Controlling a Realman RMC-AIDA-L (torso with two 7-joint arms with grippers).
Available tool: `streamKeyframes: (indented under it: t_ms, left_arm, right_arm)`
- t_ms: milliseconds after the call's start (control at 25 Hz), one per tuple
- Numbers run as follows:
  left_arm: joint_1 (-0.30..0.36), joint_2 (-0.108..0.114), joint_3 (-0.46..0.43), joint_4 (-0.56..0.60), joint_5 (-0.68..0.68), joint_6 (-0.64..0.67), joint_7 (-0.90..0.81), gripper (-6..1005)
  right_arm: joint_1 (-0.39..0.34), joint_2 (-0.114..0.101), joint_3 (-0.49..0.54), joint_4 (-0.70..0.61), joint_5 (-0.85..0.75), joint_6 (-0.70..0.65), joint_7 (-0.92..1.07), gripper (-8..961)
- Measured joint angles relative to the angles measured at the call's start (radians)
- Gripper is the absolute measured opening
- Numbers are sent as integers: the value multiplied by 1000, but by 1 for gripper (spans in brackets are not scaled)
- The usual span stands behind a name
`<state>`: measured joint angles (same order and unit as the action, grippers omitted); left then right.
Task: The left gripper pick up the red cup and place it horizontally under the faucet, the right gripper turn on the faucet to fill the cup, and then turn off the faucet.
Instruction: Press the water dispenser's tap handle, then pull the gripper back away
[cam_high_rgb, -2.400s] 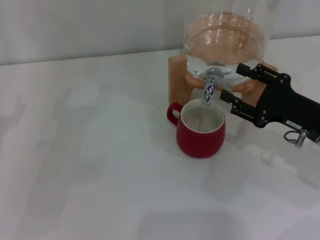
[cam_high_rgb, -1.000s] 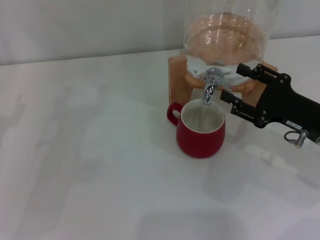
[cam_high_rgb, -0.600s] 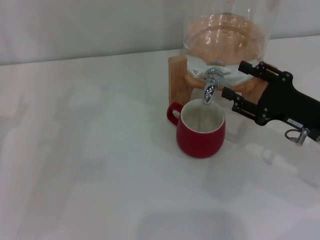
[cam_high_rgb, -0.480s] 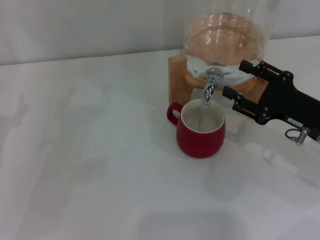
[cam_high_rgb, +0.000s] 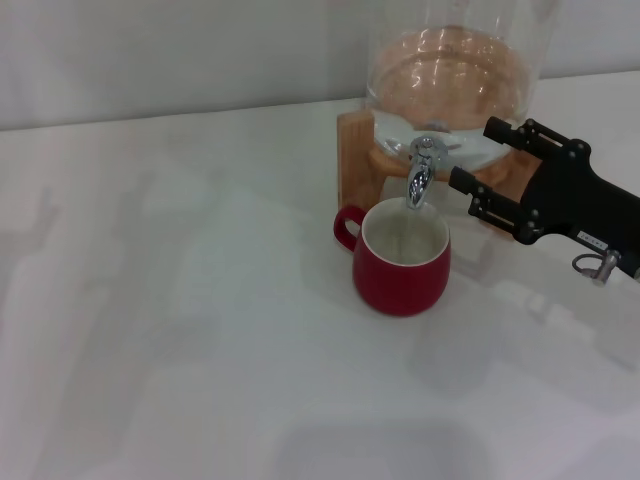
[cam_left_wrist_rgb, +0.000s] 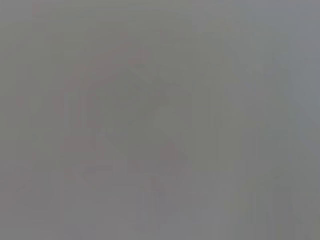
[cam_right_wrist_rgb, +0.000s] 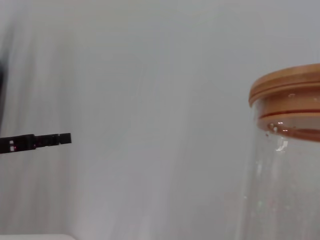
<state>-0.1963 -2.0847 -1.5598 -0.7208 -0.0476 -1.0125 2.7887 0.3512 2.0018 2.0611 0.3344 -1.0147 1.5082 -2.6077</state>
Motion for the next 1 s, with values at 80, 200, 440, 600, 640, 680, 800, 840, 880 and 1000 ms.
streamKeyframes:
  t_ms: [80,200,440,600,640,680,800,840,880,1000]
  left_arm:
    - [0,0,0,0,0,0,0,884]
    - [0,0,0,0,0,0,0,884]
    - [0,0,0,0,0,0,0,884]
    - [0,0,0,0,0,3,0,884]
    - [0,0,0,0,0,4,0,884]
    - [0,0,0,0,0,4,0,884]
    - [0,0,0,0,0,5,0,884]
    - [0,0,0,0,0,5,0,884]
    - [-1,0,0,0,0,6,0,884]
    - [-1,0,0,0,0,6,0,884]
  right_arm:
    - [0,0,1,0,5,-9,0,674]
    - [0,0,2,0,11,-19,-1,674]
    - [0,0,7,0,21,-30,-3,674]
    - [0,0,15,0,22,-37,-6,674]
    - [0,0,15,0,22,-38,-8,674]
    - [0,0,15,0,23,-38,-11,674]
    - [0,0,16,0,24,-43,-15,674]
    - [0,0,16,0,24,-44,-15,674]
    - [0,0,18,0,24,-45,-15,674]
    - [0,0,26,0,24,-49,-16,674]
